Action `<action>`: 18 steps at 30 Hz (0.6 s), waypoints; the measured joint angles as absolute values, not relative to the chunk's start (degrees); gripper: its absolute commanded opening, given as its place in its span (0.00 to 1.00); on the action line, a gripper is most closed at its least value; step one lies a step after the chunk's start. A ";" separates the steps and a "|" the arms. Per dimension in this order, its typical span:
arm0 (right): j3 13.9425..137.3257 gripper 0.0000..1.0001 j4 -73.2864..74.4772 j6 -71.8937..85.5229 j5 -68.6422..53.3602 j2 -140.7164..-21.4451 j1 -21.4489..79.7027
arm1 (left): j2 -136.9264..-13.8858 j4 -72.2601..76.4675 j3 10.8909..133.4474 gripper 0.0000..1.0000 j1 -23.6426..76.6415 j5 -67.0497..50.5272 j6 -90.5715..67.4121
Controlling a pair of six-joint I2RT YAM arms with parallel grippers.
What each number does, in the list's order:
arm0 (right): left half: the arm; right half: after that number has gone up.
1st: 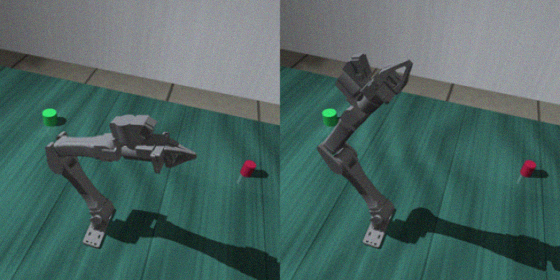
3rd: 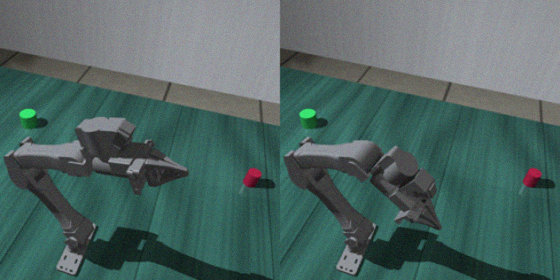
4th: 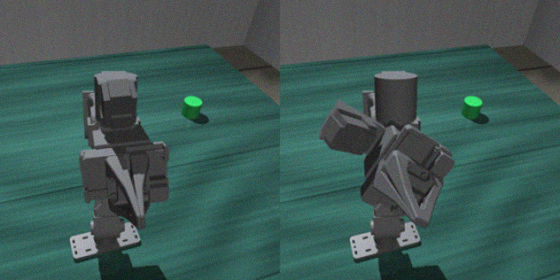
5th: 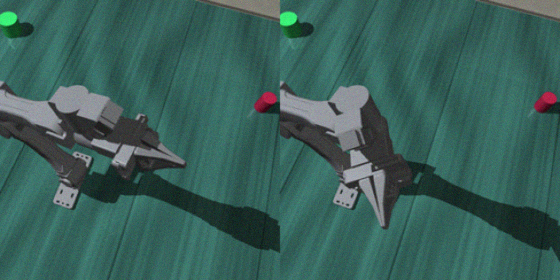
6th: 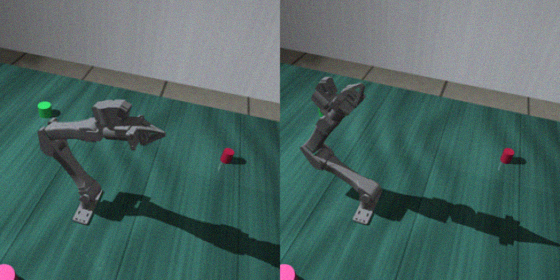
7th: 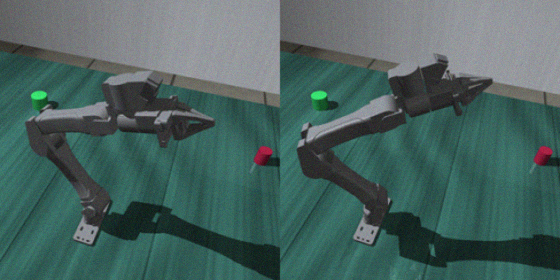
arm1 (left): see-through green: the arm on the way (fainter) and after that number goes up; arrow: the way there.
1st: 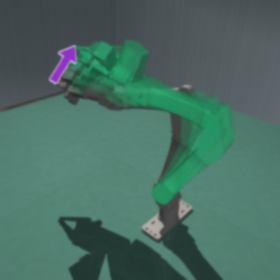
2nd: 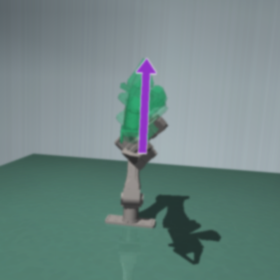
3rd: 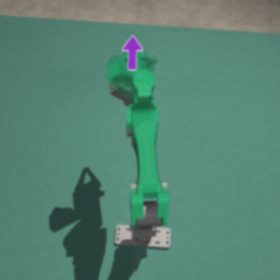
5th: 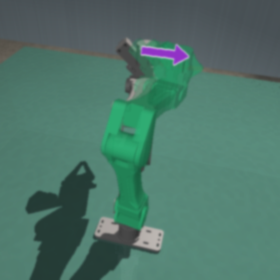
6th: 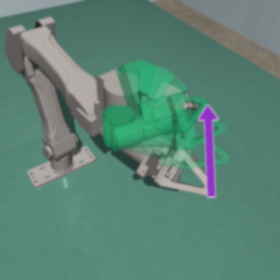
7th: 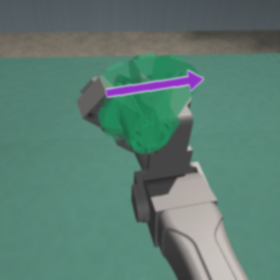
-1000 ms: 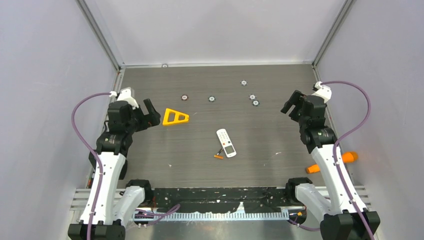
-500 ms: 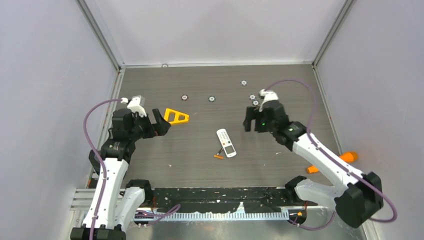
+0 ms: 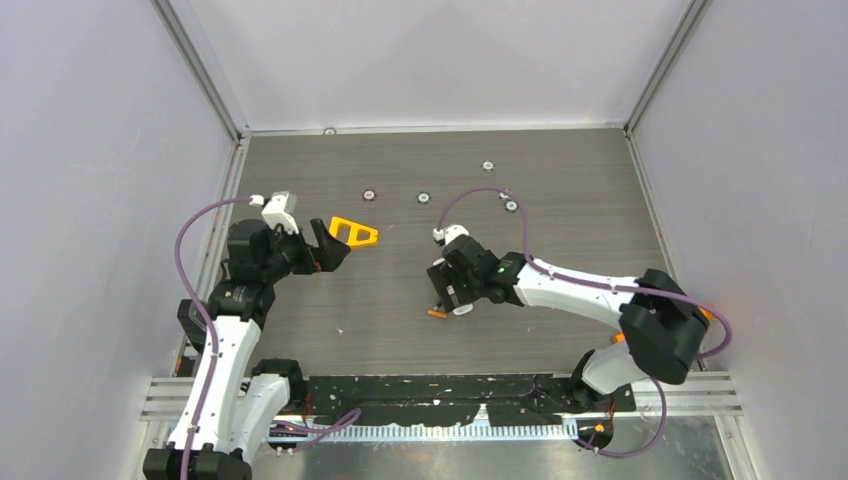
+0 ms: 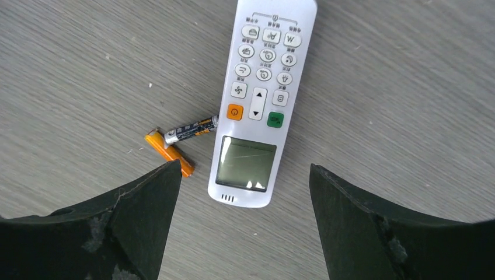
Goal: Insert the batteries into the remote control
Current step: Pick up the remote control from the center of the board.
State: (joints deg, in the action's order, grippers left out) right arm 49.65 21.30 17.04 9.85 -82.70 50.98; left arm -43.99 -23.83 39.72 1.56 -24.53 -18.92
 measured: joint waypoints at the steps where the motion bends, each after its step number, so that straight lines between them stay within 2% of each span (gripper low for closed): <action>1: 49.82 0.83 21.23 17.21 10.00 -83.96 51.46 | -44.01 -23.42 39.48 0.98 1.56 -24.53 -19.03; 12: 52.53 0.68 23.00 18.11 13.08 -91.35 52.53 | -44.64 -21.69 38.96 0.98 1.56 -24.58 -19.31; 18: 53.69 0.68 23.77 18.02 14.33 -93.51 52.56 | -45.78 -21.17 38.96 0.98 1.56 -24.58 -19.33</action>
